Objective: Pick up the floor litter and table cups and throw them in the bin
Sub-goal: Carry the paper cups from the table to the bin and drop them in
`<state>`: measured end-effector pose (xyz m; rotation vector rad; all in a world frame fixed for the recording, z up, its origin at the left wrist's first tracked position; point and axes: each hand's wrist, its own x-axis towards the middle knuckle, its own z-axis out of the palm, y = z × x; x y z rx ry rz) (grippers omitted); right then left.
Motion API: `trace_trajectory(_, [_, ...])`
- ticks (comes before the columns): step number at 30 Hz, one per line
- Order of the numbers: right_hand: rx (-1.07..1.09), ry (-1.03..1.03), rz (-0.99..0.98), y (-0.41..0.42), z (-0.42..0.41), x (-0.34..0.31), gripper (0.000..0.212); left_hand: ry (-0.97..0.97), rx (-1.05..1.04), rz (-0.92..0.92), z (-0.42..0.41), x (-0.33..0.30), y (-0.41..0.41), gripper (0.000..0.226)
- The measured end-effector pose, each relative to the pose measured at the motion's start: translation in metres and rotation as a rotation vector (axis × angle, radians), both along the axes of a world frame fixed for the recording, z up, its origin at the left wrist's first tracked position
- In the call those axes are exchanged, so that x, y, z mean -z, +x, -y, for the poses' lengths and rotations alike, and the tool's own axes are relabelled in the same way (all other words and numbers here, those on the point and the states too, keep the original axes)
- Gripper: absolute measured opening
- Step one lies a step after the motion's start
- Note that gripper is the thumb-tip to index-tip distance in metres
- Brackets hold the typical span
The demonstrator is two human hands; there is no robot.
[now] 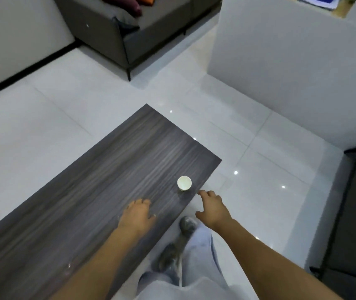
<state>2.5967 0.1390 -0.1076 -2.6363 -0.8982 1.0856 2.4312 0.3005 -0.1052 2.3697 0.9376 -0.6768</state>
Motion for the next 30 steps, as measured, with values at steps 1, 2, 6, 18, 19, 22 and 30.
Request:
trace_trajectory(1, [-0.029, -0.004, 0.007, 0.012, -0.012, 0.008, 0.061, -0.003, -0.032, 0.000, -0.004, 0.006, 0.005, 0.050])
trace_trajectory(2, [-0.061, -0.010, 0.009, 0.024, -0.025, 0.018, 0.060, -0.014, -0.075, 0.000, -0.006, 0.015, 0.010, 0.048])
trace_trajectory(6, [-0.190, -0.032, 0.008, 0.060, -0.068, 0.060, 0.059, -0.023, -0.198, -0.021, -0.008, 0.044, 0.027, 0.044])
trace_trajectory(18, [-0.473, -0.187, 0.026, 0.091, -0.125, 0.212, 0.071, -0.081, -0.494, -0.054, -0.023, 0.156, 0.072, 0.041])
trace_trajectory(19, [-0.488, -0.191, 0.026, 0.090, -0.126, 0.219, 0.071, -0.086, -0.512, -0.053, -0.024, 0.162, 0.072, 0.041])
trace_trajectory(22, [-0.544, -0.213, 0.022, 0.085, -0.129, 0.239, 0.073, -0.117, -0.577, -0.058, -0.022, 0.182, 0.068, 0.042])
trace_trajectory(30, [-0.607, -0.182, -0.028, 0.074, -0.137, 0.221, 0.062, -0.164, -0.788, -0.023, 0.002, 0.167, 0.043, 0.036])
